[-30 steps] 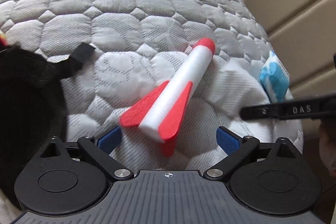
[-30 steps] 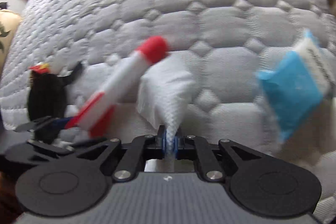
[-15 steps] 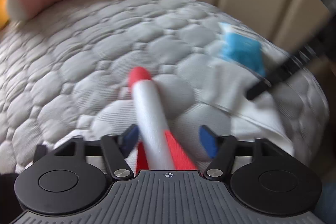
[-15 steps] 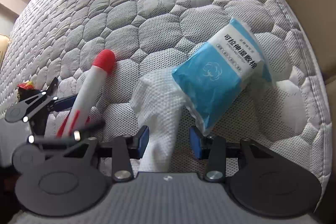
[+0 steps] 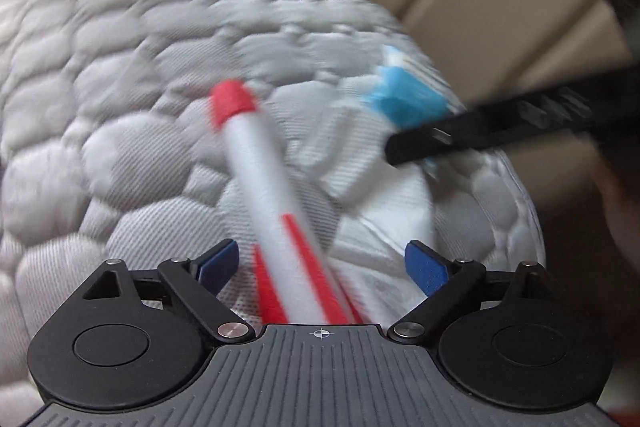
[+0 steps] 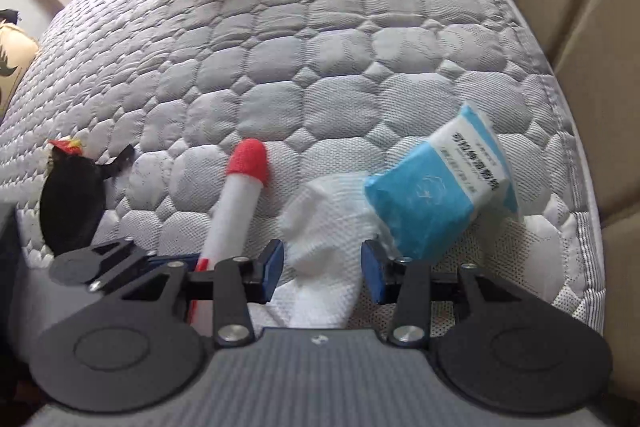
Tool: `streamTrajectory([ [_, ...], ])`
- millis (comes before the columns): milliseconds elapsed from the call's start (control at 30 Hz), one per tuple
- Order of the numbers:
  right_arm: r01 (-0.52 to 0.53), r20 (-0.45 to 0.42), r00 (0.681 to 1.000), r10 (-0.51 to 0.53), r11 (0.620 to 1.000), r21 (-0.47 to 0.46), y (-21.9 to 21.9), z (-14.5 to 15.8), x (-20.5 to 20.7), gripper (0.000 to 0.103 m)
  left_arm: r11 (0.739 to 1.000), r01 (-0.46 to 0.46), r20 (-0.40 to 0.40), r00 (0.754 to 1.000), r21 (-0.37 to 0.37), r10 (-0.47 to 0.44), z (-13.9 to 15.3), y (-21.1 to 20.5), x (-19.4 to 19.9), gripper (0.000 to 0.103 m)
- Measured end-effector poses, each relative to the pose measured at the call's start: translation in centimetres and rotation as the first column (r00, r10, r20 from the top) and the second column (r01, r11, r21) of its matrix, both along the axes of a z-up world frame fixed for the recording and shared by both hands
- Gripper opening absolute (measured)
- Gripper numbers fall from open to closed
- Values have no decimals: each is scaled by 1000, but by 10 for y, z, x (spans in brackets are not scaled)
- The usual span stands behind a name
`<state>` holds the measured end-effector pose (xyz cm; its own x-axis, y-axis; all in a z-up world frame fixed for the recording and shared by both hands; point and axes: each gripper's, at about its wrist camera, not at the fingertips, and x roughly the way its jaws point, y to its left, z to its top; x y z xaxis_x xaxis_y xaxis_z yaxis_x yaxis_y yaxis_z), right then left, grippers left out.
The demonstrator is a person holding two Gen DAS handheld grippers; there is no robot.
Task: Organize soft objects
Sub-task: 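Hold the foam rocket in the left tool while the right tool wipes it with tissue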
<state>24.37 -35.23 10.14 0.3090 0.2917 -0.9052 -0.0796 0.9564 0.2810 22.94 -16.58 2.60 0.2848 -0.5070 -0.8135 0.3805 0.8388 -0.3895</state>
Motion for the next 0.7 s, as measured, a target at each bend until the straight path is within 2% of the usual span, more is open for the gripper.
streamTrajectory([
  [67, 29, -40, 999, -25, 994, 103, 5, -5, 7, 46, 999, -51, -13, 999, -4, 51, -5, 2, 6, 92],
  [133, 34, -58, 998, -25, 986, 166, 16, -11, 18, 46, 999, -22, 28, 999, 44, 21, -4, -6, 3, 90],
  [233, -51, -34, 998, 54, 996, 79, 45, -23, 40, 47, 992, 59, 73, 995, 108, -67, -1, -17, -7, 90],
  [267, -89, -25, 996, 90, 995, 36, 54, -28, 44, 46, 989, 82, 80, 993, 119, -92, 0, -19, -11, 91],
  [333, -142, -21, 990, 142, 990, 18, 64, -33, 47, 40, 989, 96, 81, 991, 116, -106, 1, -15, -16, 91],
  [367, -129, -27, 991, 130, 990, 50, 64, -34, 47, 32, 990, 90, 74, 992, 106, -98, 1, -10, -17, 91],
  [467, 4, -69, 998, 12, 973, 230, 52, -35, 52, 32, 997, 27, 58, 998, 79, -32, 6, 17, -15, 92],
  [567, 187, -132, 981, -145, 892, 412, 35, -42, 59, 32, 994, -68, 72, 996, 90, 62, 14, 52, -9, 93],
  [633, 269, -152, 963, -223, 846, 460, 28, -49, 61, 32, 985, -131, 85, 989, 115, 122, 18, 75, 0, 93],
  [667, 283, -146, 959, -243, 849, 446, 26, -51, 60, 33, 980, -158, 85, 985, 121, 148, 18, 84, 4, 93],
  [700, 264, -119, 964, -236, 876, 404, 28, -51, 57, 35, 977, -176, 77, 983, 119, 168, 17, 91, 8, 93],
])
